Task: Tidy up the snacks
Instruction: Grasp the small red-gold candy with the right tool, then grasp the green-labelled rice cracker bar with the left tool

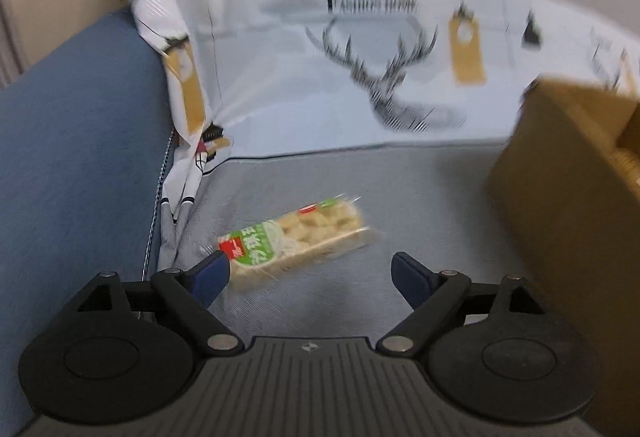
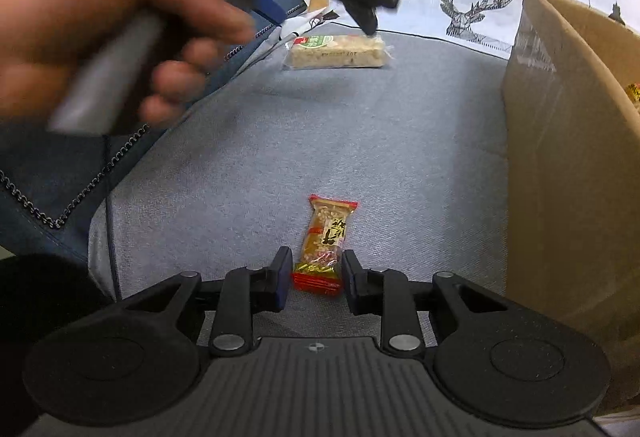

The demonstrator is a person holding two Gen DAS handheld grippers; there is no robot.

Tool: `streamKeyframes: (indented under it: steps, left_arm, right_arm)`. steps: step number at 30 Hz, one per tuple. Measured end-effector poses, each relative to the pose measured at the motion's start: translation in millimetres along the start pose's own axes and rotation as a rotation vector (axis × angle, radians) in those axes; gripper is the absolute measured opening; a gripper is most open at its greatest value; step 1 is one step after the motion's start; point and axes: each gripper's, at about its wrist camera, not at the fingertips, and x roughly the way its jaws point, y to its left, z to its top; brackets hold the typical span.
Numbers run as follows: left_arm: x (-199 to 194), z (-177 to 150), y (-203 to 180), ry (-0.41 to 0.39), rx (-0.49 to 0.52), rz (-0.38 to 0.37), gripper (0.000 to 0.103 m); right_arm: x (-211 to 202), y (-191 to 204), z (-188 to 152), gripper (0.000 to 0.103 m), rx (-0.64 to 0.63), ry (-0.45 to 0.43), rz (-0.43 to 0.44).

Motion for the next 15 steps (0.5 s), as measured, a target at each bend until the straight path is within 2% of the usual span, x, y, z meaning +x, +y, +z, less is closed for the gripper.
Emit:
streamKeyframes:
  steps: [2,5,11,13,15]
  left_arm:
    - [22.3,3.8,2.1,0.051,0.037,0.009,0.093]
    - [40.7,8.0,4.4,0.048,0.097,0.050,0.100]
    - [58.2,13.2,13.0,0.066,0.086,-0.001,0.100]
    - [55.1,14.6,11.3,0.058,0.084,-0.016,0.096]
    - [48.5,13.5,9.6,0.050,0.097,-0.015,0.075]
  right_arm:
    - [0.6,-1.3,0.8,0.028,0.005,0.007,0.006]
    - [1.7,-3.1,2.4,0.028,0.009,0.014,0.011]
    - [3.4,-5.0,4.2,0.028,0.009,0.018,0.014]
    - [4.3,-5.0,4.8,0.028,0.007,0.018,0.015]
    - [5.4,-4.5,4.8,0.028,0.004,0.017,0.013]
